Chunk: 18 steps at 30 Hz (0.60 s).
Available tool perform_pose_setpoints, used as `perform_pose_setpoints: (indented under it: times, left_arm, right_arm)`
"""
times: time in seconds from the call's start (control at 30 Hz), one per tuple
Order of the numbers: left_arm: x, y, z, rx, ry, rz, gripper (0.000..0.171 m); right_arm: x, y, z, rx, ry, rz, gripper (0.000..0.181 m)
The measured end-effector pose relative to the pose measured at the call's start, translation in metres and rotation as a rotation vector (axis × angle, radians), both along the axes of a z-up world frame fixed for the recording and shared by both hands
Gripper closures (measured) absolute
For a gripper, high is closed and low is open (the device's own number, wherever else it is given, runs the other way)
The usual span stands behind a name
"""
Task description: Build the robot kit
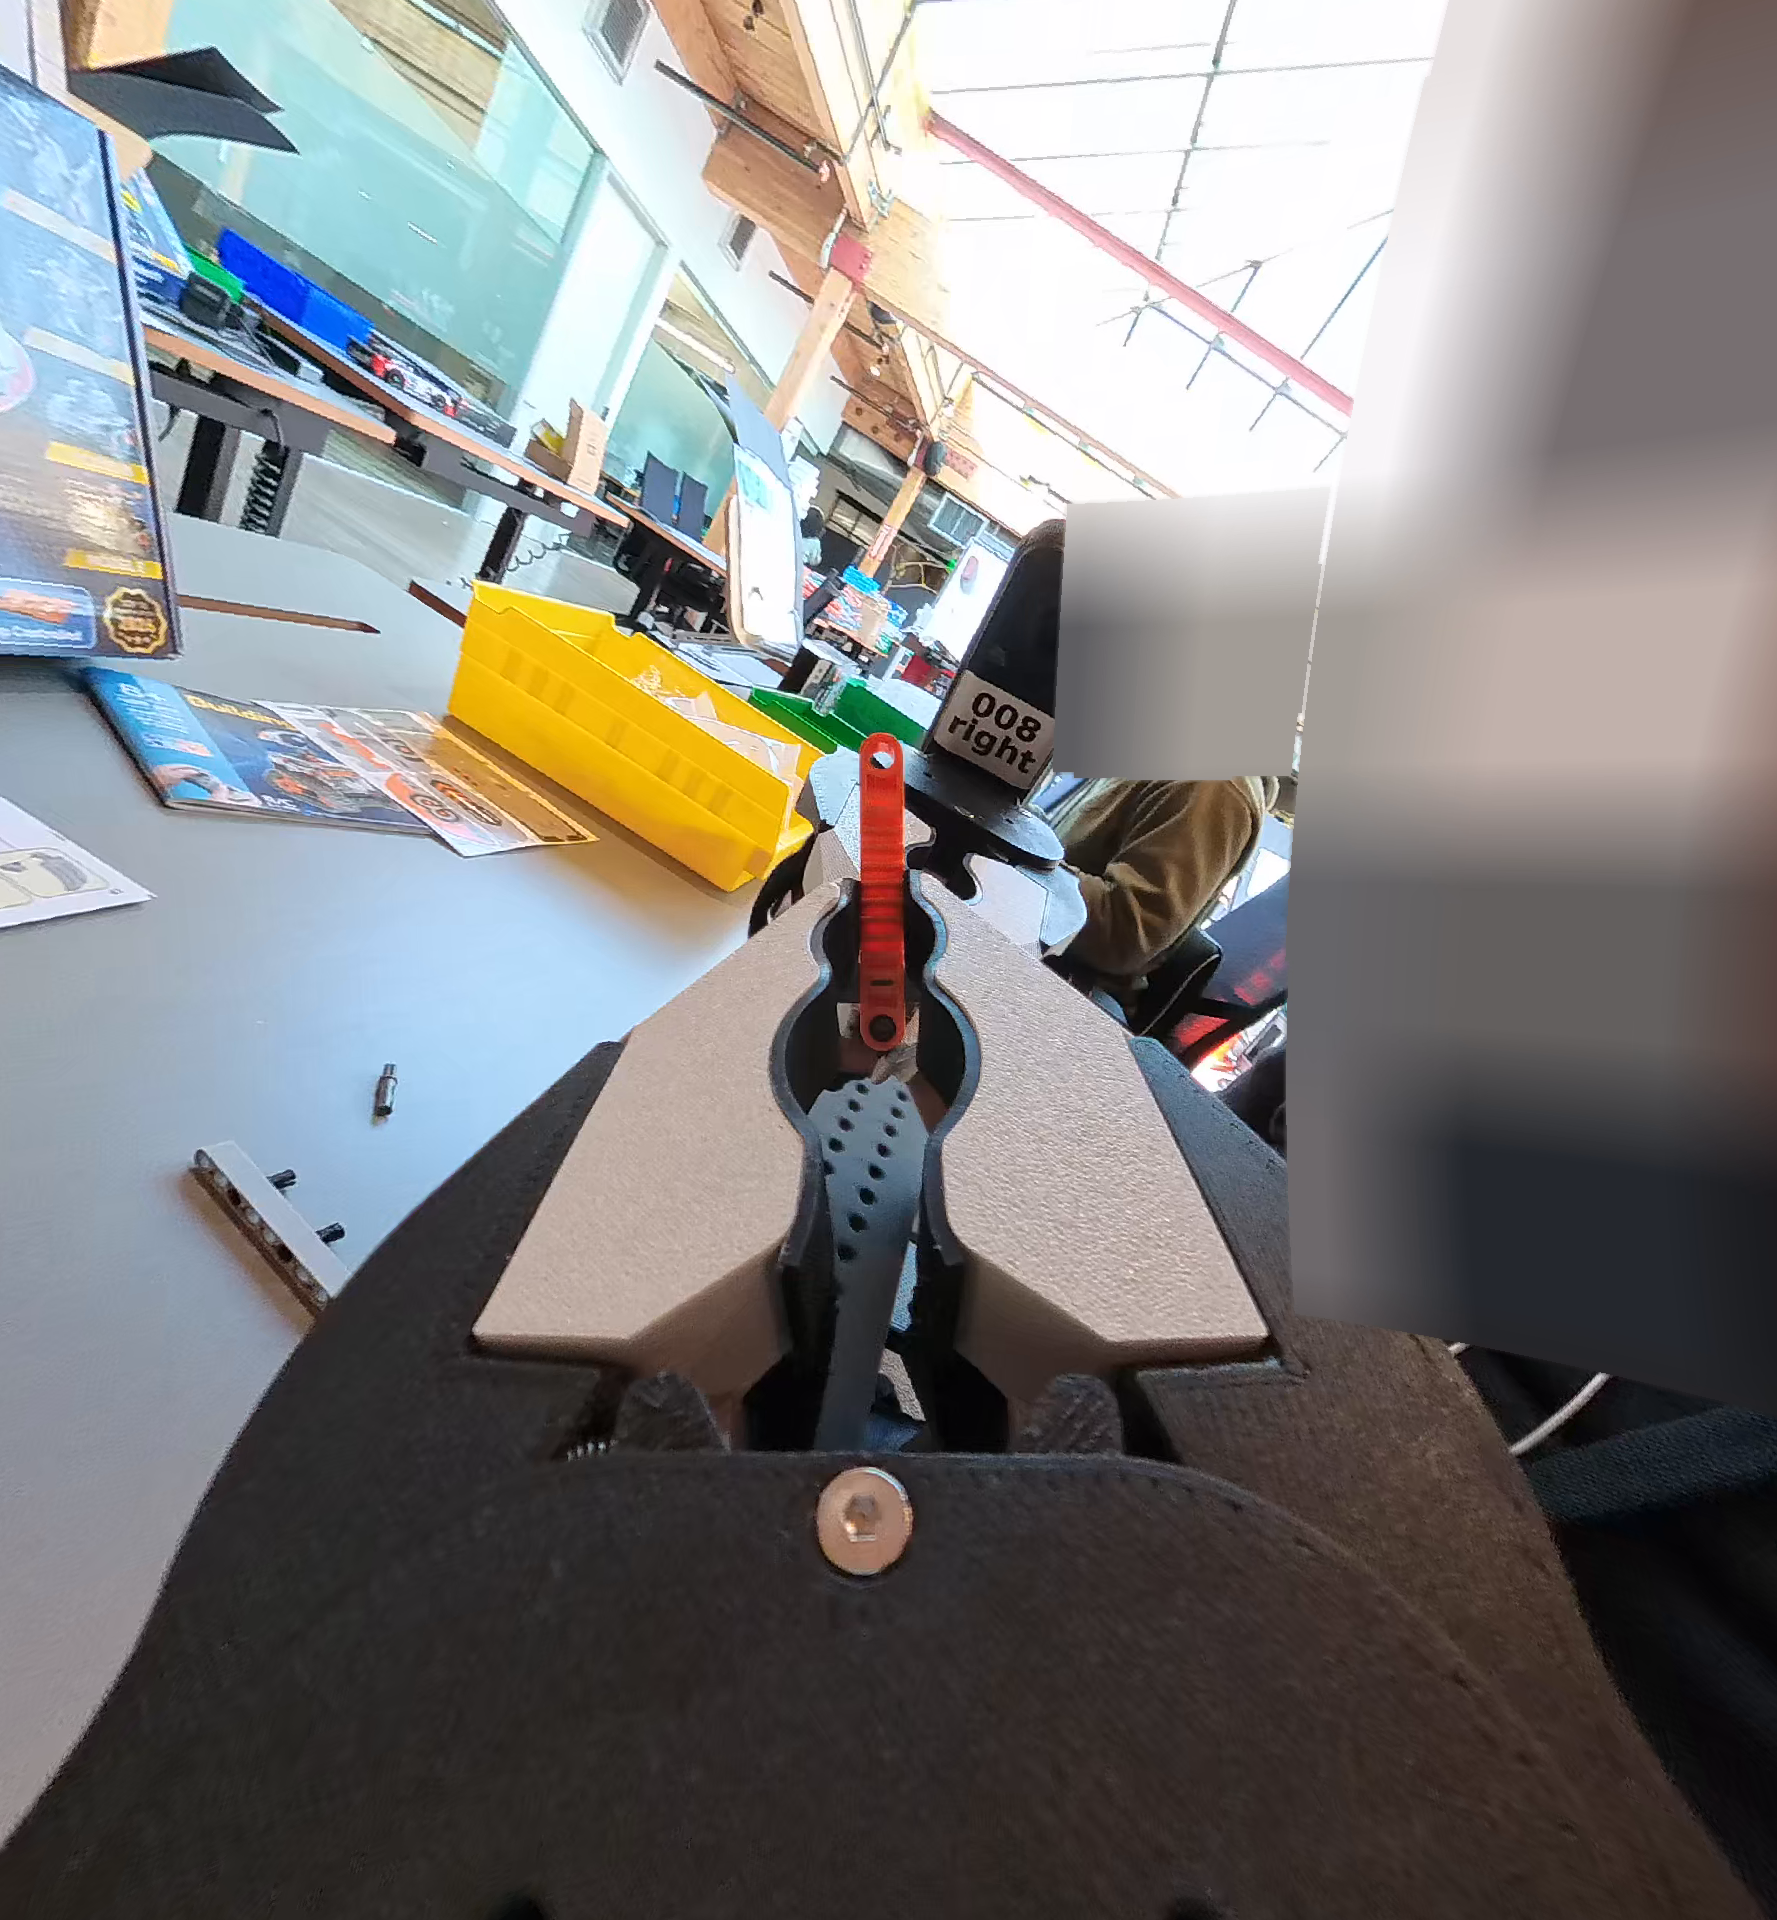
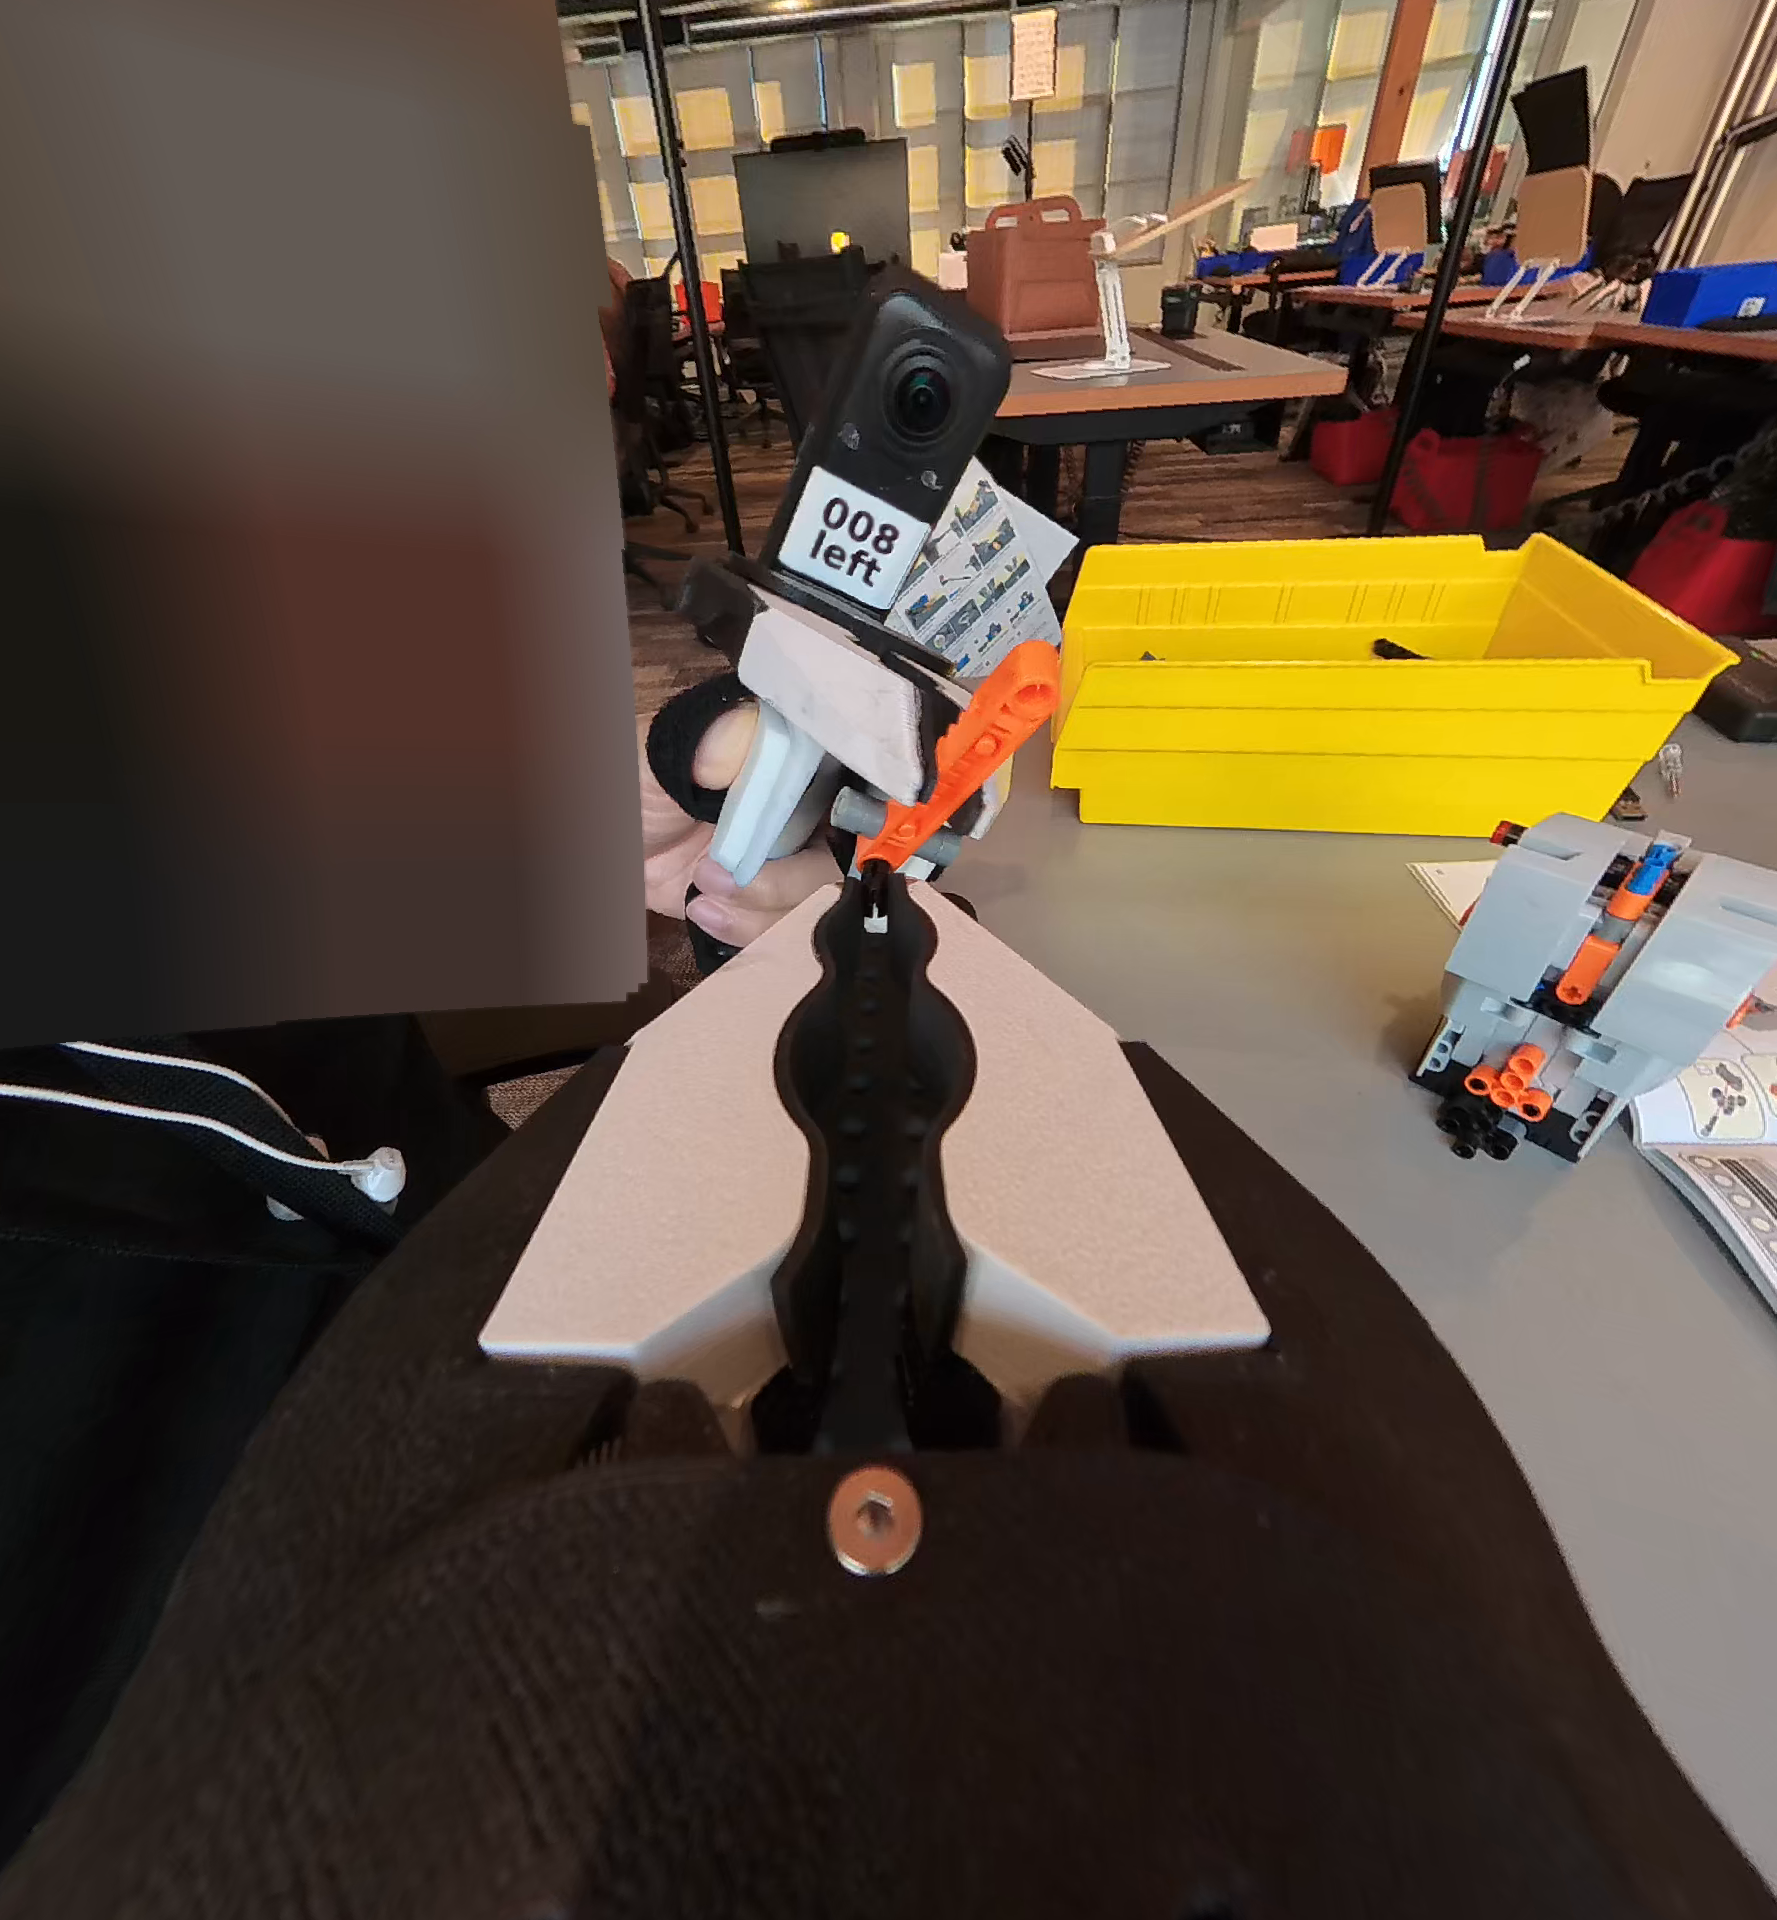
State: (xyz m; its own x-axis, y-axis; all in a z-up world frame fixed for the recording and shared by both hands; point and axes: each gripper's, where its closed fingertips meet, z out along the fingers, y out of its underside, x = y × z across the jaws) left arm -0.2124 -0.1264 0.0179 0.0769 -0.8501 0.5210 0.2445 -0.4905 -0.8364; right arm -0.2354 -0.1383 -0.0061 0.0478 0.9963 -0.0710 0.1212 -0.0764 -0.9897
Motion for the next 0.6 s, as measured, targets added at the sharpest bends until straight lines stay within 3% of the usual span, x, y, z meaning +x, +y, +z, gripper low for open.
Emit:
perform_pose_setpoints:
  times: [0.6]
  left_arm:
    - [-0.0007,0.0097,-0.003,-0.049,-0.046,0.042,0.166]
  right_arm:
    - [-0.002,0.0072,-0.0018,0.009,0.002,-0.034,0.177]
